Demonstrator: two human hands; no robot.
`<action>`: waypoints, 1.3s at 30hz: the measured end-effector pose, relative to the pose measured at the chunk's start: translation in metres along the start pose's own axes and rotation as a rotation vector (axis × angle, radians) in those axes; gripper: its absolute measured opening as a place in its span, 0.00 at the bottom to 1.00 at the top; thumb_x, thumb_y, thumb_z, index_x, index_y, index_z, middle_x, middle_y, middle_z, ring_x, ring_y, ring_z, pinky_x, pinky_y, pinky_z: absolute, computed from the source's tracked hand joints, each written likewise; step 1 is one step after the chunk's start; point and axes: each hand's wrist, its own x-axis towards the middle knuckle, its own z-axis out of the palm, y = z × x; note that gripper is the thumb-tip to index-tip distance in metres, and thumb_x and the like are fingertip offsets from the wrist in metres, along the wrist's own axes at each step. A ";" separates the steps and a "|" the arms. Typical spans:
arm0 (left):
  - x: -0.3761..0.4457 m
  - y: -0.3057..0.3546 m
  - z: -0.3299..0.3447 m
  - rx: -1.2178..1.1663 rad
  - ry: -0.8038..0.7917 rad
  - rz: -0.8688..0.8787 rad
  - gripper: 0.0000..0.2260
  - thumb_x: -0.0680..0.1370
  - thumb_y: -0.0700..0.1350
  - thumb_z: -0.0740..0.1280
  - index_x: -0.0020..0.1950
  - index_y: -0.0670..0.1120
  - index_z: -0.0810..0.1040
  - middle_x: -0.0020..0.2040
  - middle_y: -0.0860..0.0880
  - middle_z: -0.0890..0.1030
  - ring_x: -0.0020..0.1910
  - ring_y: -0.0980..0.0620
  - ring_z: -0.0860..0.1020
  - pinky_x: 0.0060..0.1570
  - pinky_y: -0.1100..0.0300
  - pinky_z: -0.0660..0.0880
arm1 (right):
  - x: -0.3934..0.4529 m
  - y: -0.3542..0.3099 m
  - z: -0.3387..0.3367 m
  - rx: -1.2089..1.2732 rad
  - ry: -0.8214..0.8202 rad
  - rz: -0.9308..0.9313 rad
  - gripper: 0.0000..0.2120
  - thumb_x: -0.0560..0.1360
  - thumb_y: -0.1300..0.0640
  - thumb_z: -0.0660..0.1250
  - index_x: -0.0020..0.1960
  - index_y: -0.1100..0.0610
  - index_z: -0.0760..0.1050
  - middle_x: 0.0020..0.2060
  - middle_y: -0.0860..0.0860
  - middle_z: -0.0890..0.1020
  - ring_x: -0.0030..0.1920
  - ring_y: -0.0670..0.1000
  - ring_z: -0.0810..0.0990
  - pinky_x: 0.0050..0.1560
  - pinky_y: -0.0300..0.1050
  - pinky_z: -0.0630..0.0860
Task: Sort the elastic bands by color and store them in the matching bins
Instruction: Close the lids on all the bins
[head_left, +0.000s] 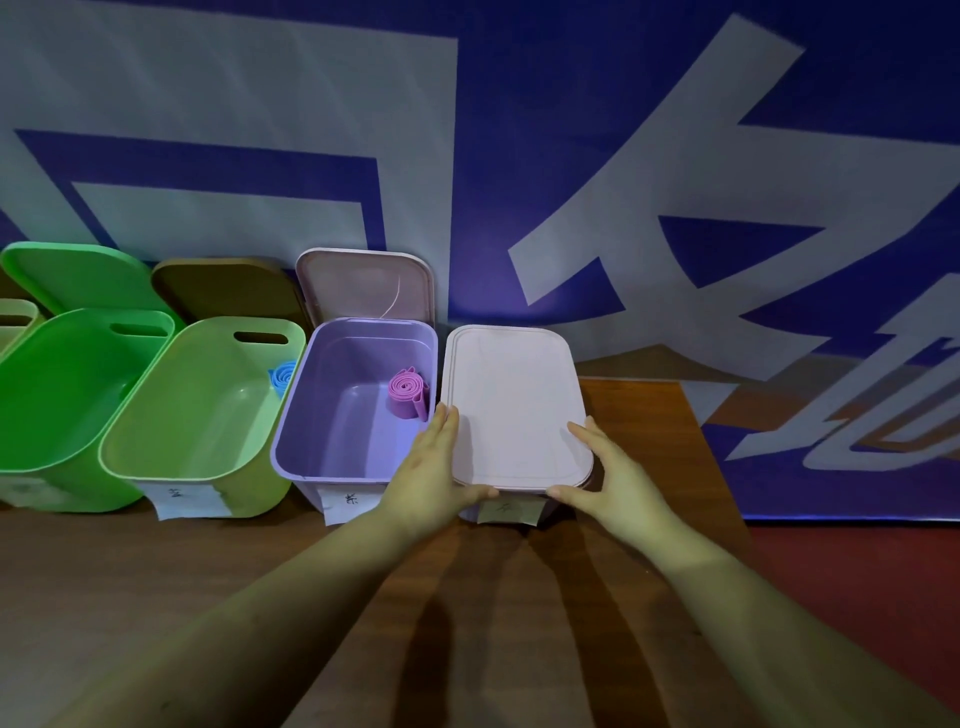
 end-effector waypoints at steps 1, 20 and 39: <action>0.000 0.000 0.001 0.009 -0.009 0.002 0.47 0.71 0.57 0.72 0.78 0.46 0.44 0.78 0.49 0.43 0.77 0.50 0.46 0.74 0.56 0.51 | 0.000 0.001 0.000 -0.012 0.001 0.001 0.40 0.69 0.51 0.75 0.75 0.49 0.59 0.76 0.45 0.56 0.75 0.48 0.56 0.72 0.46 0.58; 0.041 -0.011 -0.033 0.707 -0.305 0.113 0.64 0.48 0.82 0.30 0.75 0.45 0.33 0.76 0.46 0.33 0.75 0.46 0.33 0.71 0.45 0.32 | 0.031 -0.001 -0.017 -0.748 -0.287 -0.063 0.44 0.73 0.29 0.51 0.77 0.49 0.35 0.76 0.49 0.34 0.76 0.49 0.35 0.76 0.52 0.38; 0.018 0.000 -0.042 0.678 -0.241 0.163 0.62 0.49 0.80 0.25 0.76 0.46 0.35 0.77 0.45 0.36 0.76 0.46 0.36 0.71 0.48 0.33 | 0.028 -0.033 -0.022 -0.900 -0.288 -0.011 0.42 0.73 0.27 0.45 0.76 0.47 0.32 0.76 0.52 0.35 0.76 0.56 0.36 0.75 0.57 0.39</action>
